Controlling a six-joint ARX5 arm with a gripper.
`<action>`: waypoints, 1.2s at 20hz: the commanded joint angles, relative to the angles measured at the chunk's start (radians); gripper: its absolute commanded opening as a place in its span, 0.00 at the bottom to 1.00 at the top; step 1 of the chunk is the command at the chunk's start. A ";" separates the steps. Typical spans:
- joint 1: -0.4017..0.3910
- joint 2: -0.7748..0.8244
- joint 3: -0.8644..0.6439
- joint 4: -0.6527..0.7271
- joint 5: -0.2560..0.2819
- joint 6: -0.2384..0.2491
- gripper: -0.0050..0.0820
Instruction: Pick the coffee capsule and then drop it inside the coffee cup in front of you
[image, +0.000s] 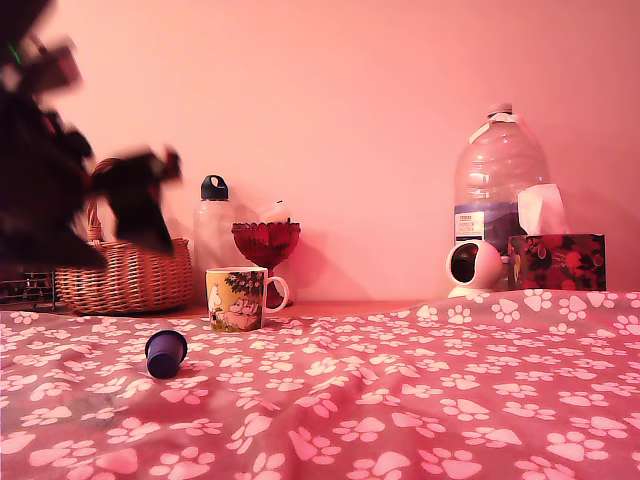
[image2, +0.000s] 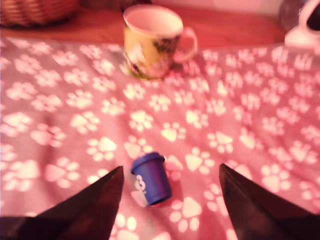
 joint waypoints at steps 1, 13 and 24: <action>-0.002 0.059 -0.015 0.078 0.003 0.023 0.69; 0.089 0.320 0.028 0.254 0.140 0.051 0.69; 0.116 0.476 0.219 0.041 0.219 0.051 0.68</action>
